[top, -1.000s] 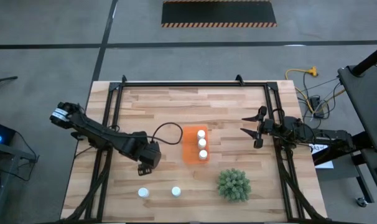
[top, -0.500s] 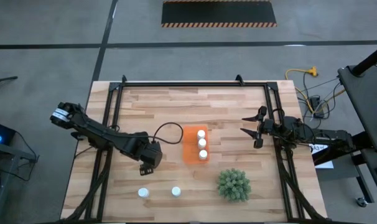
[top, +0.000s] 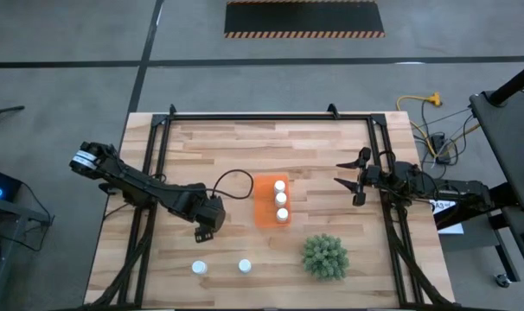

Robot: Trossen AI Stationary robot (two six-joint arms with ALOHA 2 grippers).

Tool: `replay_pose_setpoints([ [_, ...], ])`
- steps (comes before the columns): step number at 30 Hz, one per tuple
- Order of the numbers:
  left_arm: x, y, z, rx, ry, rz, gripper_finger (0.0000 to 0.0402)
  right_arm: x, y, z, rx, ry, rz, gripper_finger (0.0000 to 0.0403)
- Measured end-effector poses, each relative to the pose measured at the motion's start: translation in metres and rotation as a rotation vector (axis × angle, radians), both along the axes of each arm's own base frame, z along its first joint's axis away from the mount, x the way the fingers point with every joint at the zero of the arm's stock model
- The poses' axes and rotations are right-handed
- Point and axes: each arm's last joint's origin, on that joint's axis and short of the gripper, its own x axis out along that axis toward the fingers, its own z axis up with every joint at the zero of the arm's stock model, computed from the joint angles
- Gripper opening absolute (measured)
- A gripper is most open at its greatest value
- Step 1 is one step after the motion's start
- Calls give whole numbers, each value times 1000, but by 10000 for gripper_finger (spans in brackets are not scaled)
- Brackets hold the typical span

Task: Pick and place pill bottles into a basket
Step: Put the white pill bottle into the orange bin

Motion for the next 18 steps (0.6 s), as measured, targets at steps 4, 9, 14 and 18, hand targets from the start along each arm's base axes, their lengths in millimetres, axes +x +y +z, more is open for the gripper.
replay_pose_setpoints([
  [4, 0, 0, 0, -1, -1, 1, 307, 0, 0, 0, 1, 0, -1, 206],
  [9, 1, -1, -1, -12, -1, 1, 262, 0, 0, 0, 0, 0, 0, 206],
  [14, 1, -1, -1, -41, 10, -2, 162, 0, 0, 0, 0, 0, -1, 206],
  [18, 1, -2, 0, -44, 8, 3, 137, 0, 0, 0, 1, -1, 0, 206],
])
